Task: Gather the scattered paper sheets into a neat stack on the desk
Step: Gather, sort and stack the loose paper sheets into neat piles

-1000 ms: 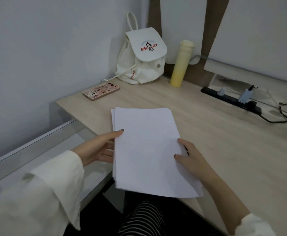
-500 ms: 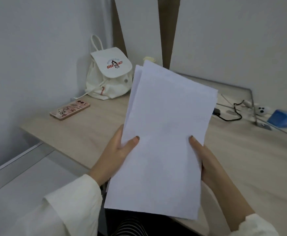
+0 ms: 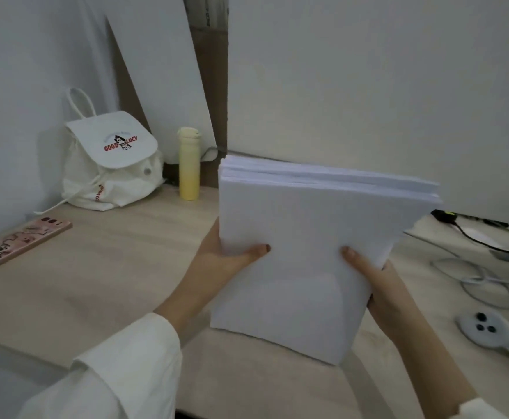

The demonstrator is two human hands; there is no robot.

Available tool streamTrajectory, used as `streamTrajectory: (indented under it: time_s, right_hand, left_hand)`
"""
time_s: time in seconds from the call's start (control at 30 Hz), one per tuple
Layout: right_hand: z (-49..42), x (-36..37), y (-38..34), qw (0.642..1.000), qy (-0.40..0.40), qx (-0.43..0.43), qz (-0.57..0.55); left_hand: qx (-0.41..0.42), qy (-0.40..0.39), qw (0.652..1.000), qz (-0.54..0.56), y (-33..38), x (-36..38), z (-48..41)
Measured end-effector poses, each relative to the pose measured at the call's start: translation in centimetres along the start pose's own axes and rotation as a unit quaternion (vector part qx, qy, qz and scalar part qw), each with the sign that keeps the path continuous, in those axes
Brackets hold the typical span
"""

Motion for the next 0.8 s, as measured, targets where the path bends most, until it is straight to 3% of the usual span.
streamTrajectory:
  time_s: [0.23,0.43,0.57,0.67,0.8]
  right_hand:
    - [-0.5,-0.8,-0.9,0.999,-0.024,0.004,-0.03]
    - [-0.8,-0.5,-1.1,1.0,-0.02,-0.009,-0.019]
    - [-1.5,-0.7,-2.9,0.998,-0.025,-0.041,-0.038]
    - [-1.2,-1.2,-2.1,0.999,-0.033,-0.016,-0.022]
    - [-0.9,-1.2,-1.1,1.0,-0.022,0.006,-0.019]
  left_hand:
    - [-0.001,-0.05,0.997,0.054,1.6,-0.3,-0.3]
    - [0.047,0.014,0.995,0.088,4.2,1.1,-1.0]
    - [0.073,0.002,0.993,0.09,5.5,0.5,-1.4]
    - [0.074,-0.025,0.994,0.078,5.2,0.1,-1.0]
    - [0.089,0.0,0.993,0.072,6.1,0.3,-1.5]
Point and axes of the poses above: each hand's wrist, its own z-axis away from the middle knuckle, its own x-axis out of the palm, y = z × x, the point moved 2 cm from there along -z, towards the middle knuckle, and after that the axes turned 3 degrees about y, right-handed, at the moved point
